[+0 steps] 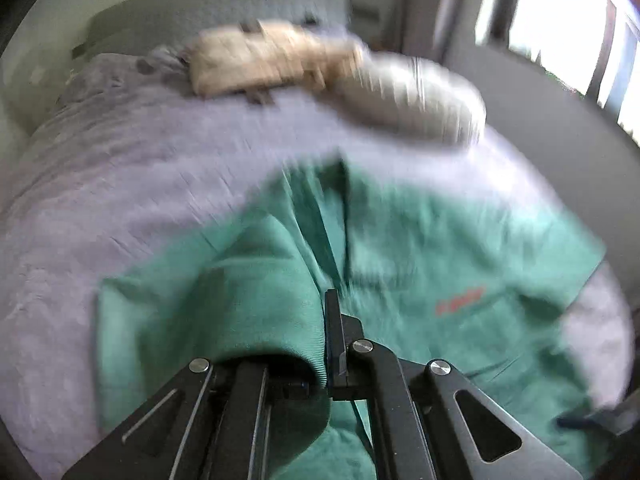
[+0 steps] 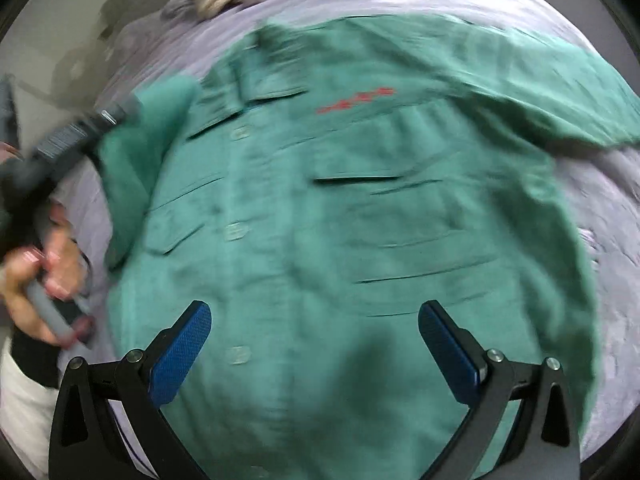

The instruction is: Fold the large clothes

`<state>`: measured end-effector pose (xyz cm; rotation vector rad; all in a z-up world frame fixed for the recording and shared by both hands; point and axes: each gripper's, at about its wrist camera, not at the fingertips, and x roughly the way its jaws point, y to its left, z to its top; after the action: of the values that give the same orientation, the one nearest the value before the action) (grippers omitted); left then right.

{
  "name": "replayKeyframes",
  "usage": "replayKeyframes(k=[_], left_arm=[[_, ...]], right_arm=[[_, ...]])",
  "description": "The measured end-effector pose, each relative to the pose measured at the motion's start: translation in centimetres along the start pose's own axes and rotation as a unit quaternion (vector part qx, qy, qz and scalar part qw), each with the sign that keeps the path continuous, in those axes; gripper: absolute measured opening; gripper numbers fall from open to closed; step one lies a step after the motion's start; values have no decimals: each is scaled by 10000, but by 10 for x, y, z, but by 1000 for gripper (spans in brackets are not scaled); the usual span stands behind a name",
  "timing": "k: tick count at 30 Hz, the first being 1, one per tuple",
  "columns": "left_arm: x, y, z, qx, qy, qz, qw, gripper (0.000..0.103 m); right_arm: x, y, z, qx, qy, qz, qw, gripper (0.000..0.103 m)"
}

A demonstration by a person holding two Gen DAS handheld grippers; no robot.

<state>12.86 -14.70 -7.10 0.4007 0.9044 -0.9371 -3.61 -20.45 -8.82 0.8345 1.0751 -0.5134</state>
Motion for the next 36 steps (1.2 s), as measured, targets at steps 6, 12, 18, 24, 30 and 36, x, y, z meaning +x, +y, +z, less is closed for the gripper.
replayKeyframes(k=[6, 12, 18, 24, 30, 36], left_arm=[[25, -33, -37, 362, 199, 424, 9982, 103], [-22, -14, -53, 477, 68, 509, 9975, 103], [-65, 80, -92, -303, 85, 1798, 9832, 103], [-41, 124, -137, -314, 947, 2257, 9691, 103], [-27, 147, -132, -989, 771, 2319, 9646, 103], [-16, 196, -145, -2124, 779, 2324, 9459, 103]], right_arm=[[-1, -41, 0, 233, -14, -212, 9995, 103], [-5, -42, 14, 129, -210, -272, 9993, 103], [-7, 23, 39, -935, -575, -282, 9936, 103], [31, 126, 53, -2785, -812, -833, 9534, 103], [93, 195, 53, -4370, -1198, -2319, 8607, 103], [80, 205, 78, -3839, -1992, -2293, 8720, 97]])
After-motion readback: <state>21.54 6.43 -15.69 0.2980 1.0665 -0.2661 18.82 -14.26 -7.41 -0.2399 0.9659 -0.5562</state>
